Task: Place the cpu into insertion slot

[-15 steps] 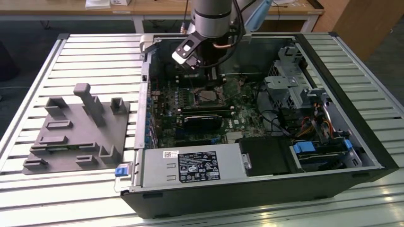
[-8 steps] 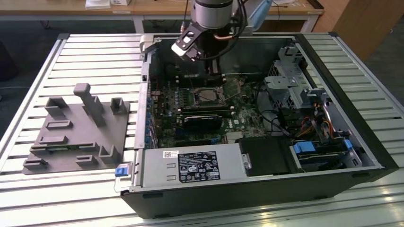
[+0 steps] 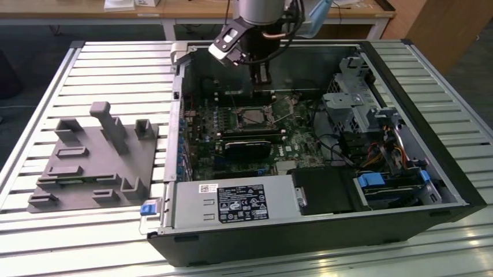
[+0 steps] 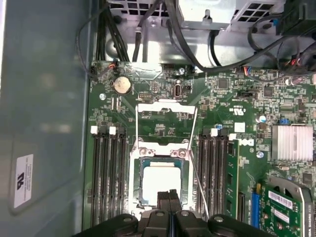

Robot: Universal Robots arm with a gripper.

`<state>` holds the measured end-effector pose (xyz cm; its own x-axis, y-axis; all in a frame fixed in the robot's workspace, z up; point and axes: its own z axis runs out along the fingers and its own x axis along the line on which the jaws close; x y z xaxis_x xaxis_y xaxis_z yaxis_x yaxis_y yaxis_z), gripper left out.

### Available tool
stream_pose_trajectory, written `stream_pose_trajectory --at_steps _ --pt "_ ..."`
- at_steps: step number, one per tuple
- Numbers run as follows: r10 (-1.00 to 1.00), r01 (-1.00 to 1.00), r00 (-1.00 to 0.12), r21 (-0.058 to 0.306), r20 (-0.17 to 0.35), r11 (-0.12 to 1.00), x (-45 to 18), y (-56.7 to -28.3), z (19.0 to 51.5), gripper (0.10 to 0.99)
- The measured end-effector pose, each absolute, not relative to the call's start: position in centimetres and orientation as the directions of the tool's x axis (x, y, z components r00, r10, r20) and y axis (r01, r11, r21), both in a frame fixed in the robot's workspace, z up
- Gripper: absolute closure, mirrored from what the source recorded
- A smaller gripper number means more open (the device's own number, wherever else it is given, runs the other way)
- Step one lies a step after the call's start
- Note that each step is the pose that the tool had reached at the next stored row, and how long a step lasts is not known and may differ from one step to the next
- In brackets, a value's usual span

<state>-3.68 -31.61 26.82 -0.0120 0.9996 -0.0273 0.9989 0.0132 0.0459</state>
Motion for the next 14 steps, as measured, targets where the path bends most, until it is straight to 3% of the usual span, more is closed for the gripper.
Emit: stream_pose_trajectory --at_steps 14 --pt "1.000 0.999 -0.011 0.046 -0.025 0.012 -1.9 -32.2 26.7 0.980"
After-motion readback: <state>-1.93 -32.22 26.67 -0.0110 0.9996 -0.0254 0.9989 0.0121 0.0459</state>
